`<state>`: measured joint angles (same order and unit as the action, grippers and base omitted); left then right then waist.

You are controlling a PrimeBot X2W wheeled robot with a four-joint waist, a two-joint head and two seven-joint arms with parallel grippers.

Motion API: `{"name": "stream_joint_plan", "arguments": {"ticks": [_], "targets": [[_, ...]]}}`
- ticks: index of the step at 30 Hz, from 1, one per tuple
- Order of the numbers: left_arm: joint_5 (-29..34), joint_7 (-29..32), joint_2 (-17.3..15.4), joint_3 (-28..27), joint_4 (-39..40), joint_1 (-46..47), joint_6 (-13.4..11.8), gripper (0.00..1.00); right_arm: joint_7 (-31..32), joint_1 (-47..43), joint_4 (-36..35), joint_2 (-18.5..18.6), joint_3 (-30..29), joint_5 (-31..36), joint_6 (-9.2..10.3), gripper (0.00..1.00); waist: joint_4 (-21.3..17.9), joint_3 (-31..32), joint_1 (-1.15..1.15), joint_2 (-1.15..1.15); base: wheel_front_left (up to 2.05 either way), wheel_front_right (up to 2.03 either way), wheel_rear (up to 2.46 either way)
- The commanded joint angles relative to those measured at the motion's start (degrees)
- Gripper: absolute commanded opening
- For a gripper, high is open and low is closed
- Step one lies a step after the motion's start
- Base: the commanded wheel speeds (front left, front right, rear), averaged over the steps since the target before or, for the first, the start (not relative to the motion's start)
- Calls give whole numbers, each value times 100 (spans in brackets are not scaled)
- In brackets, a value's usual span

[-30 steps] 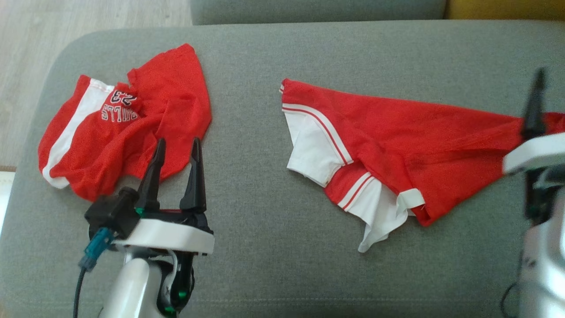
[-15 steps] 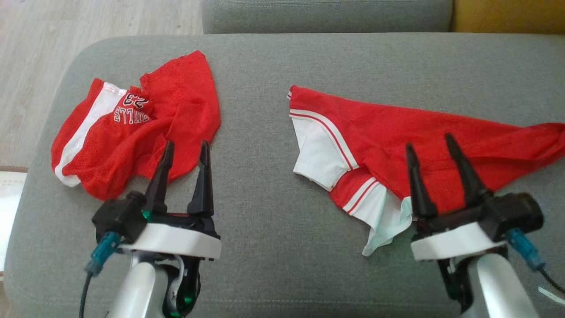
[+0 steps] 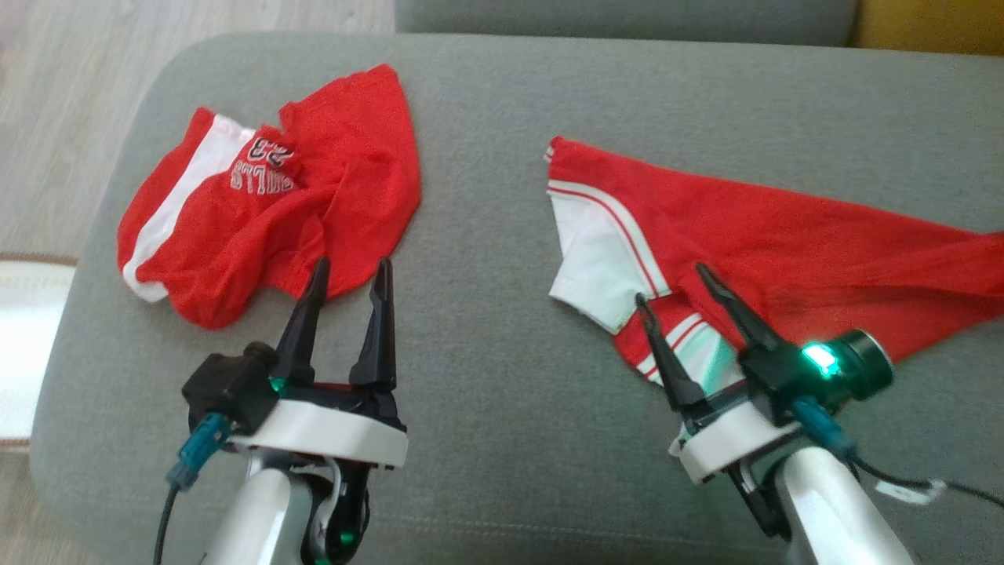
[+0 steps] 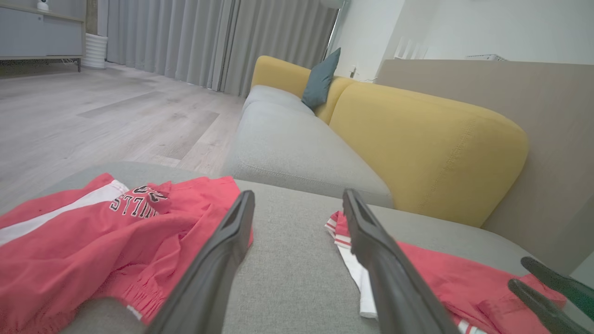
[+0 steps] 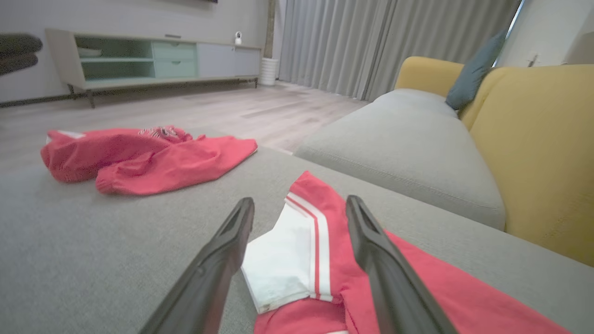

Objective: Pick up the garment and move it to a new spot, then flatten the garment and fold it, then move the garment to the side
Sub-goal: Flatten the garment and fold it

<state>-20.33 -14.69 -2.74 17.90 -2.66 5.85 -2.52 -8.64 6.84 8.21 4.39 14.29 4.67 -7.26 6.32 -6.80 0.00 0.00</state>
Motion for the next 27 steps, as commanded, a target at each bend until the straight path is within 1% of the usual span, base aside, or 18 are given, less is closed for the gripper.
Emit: {"name": "stream_joint_plan", "arguments": {"ticks": [1,7,10,17,25,26,27], "targets": [[-68,-30,-14,-134,159,225,2,100,76,364,23,117,282,104,-23,100,131,-116,0,0,0,0,0],[-182,-30,-14,-22,145,333,-13,100,279,930,997,484,944,470,-23,100,482,-362,0,0,0,0,0],[-211,-30,-14,19,123,366,-6,100,324,1149,1383,551,1077,648,-23,100,604,-463,0,0,0,0,0],[-260,-30,-14,85,118,465,-14,100,313,1542,2102,592,1119,891,-23,100,785,-691,0,0,0,0,0],[-280,-30,-14,57,124,580,-15,100,265,1755,2524,496,946,1059,-23,100,832,-872,0,0,0,0,0],[-281,-30,-14,67,114,592,-11,100,239,1772,2572,474,920,1048,-23,45,833,-879,0,0,0,0,0],[-280,-30,-14,79,105,604,-8,100,197,1785,2613,443,903,1020,-23,0,831,-883,0,0,0,0,0]]}}
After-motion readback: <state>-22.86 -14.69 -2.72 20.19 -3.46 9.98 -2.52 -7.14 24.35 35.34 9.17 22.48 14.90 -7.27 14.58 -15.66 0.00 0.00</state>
